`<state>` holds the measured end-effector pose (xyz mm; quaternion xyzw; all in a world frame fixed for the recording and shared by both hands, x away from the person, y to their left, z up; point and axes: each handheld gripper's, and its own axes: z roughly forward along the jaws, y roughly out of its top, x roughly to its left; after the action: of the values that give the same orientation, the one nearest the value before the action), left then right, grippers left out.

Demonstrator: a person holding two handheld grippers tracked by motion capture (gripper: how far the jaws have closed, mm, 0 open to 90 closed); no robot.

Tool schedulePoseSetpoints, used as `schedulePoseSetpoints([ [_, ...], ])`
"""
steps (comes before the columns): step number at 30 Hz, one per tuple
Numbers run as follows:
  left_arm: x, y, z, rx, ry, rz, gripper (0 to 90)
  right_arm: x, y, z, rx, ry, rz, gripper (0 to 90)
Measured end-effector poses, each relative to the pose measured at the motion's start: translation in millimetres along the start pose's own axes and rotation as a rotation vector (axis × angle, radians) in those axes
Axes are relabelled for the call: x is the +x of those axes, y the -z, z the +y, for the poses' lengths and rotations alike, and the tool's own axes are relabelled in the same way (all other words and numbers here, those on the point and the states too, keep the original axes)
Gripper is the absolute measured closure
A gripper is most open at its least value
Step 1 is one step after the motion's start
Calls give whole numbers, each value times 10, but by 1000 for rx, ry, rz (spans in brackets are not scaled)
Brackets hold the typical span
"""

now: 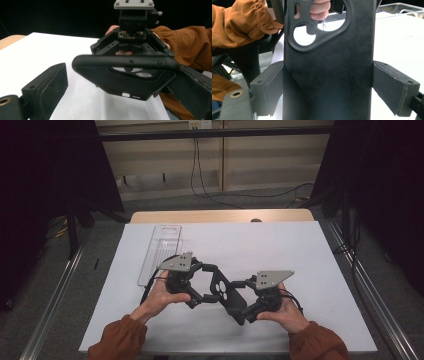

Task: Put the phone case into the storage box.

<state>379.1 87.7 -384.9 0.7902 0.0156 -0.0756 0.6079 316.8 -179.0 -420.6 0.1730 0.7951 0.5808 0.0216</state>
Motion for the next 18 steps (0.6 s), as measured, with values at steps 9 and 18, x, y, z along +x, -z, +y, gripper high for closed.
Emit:
schedulePoseSetpoints([
  [9,-13,-37,-9,2,-7,-42,38,18,-22,-2,26,6,30,142],
  [18,-19,-44,-9,12,-6,-74,85,22,-36,-12,41,5,46,143],
])
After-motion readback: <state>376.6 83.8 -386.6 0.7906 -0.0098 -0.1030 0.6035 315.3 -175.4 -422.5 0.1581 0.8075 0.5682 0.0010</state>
